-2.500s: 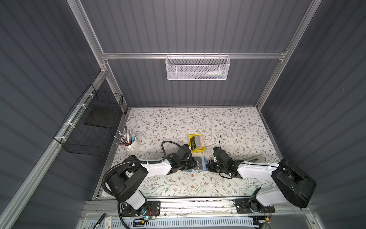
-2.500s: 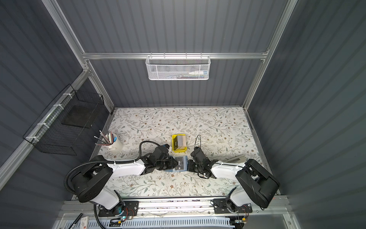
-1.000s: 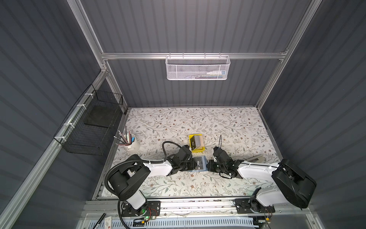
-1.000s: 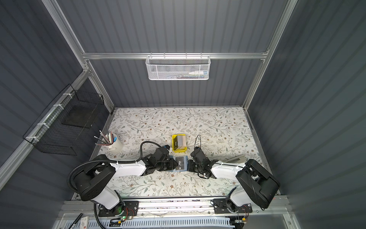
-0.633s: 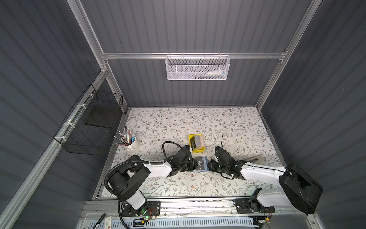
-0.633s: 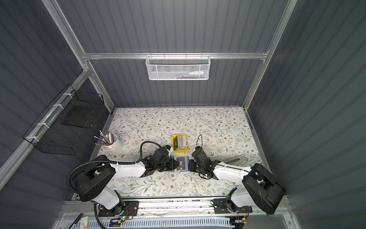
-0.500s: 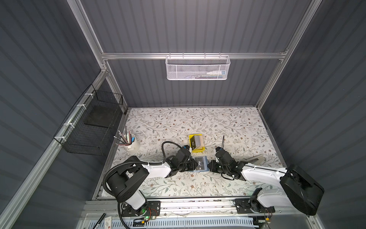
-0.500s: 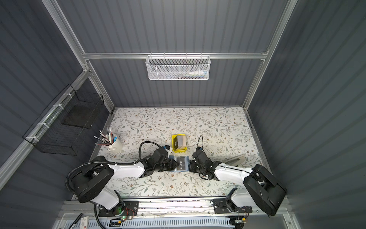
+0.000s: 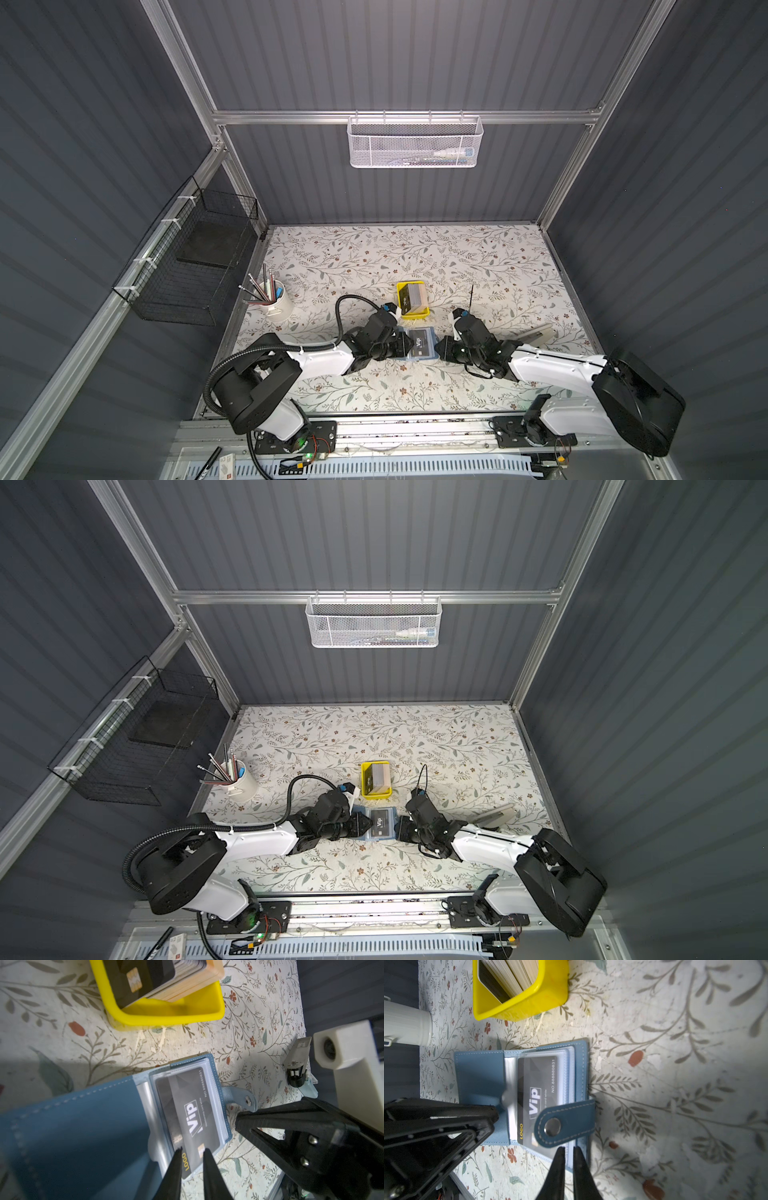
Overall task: Insert credit cards into a card holder
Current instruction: Flip over the card slot on the card holder.
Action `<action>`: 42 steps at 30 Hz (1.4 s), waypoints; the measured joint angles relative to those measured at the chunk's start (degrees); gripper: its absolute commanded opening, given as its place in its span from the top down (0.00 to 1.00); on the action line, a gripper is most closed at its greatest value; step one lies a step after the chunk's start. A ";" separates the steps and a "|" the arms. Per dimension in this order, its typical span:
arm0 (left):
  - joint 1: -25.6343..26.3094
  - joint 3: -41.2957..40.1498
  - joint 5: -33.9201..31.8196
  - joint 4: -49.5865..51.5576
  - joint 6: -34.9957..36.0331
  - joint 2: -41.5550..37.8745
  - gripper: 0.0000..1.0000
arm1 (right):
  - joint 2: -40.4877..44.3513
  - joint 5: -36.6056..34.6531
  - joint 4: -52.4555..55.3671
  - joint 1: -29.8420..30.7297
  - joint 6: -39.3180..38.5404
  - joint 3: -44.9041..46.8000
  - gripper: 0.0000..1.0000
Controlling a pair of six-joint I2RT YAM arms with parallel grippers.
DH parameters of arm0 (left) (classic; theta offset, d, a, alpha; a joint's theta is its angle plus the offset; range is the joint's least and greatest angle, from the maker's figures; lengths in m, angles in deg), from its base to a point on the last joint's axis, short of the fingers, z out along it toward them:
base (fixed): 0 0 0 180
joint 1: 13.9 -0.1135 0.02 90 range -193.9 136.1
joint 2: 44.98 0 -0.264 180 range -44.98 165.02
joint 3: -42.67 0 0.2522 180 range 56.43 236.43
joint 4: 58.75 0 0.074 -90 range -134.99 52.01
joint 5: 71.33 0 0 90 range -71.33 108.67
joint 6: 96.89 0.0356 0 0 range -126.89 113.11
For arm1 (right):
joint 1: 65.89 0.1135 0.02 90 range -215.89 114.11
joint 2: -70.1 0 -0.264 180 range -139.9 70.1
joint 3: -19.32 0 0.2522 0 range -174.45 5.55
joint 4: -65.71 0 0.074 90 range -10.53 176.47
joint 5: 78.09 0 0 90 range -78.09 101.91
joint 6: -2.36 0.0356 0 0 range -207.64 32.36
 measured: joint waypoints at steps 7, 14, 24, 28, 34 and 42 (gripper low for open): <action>0.00 1.03 0.24 0.68 0.81 2.54 0.82 | 0.00 0.20 -0.02 0.00 0.20 0.00 0.86; 0.00 2.38 0.35 0.87 1.51 4.33 0.85 | 0.00 0.28 -0.02 0.00 0.20 0.02 0.86; 0.00 2.99 0.35 1.51 1.70 5.11 0.87 | -0.04 0.81 -0.04 0.00 0.17 -0.02 0.87; 0.00 3.02 0.35 1.55 1.70 5.44 0.87 | -0.13 0.96 -0.07 0.00 0.20 -0.02 0.86; 0.00 3.02 0.33 1.66 1.70 5.44 0.88 | -0.17 1.27 -1.27 0.00 0.22 -0.04 0.85; 0.04 3.02 -0.09 1.70 1.68 5.44 0.89 | -0.52 2.40 -2.38 0.00 0.28 -0.13 0.80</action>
